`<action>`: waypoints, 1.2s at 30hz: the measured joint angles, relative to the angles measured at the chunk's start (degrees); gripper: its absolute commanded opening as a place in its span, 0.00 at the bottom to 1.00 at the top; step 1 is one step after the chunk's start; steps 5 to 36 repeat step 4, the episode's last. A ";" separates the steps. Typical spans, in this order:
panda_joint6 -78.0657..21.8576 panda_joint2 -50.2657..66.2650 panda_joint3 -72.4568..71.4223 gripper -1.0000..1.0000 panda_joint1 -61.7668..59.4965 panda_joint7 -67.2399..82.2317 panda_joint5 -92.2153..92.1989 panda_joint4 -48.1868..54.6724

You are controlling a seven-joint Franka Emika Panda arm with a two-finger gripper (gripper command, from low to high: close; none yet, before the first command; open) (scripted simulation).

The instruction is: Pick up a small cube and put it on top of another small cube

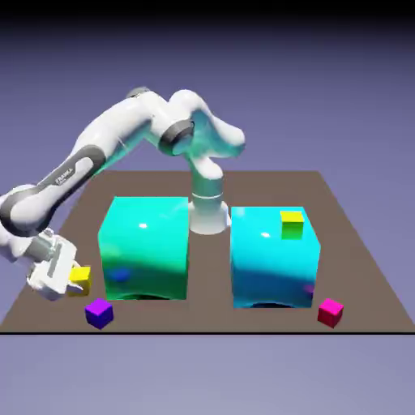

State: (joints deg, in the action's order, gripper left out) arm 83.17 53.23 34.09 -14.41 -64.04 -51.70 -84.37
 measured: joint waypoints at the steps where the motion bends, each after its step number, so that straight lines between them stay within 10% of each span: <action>1: 1.39 0.14 -0.24 1.00 0.74 0.54 -0.39 -1.50; 36: -0.54 -0.05 0.09 1.00 -0.28 -0.19 0.25 0.56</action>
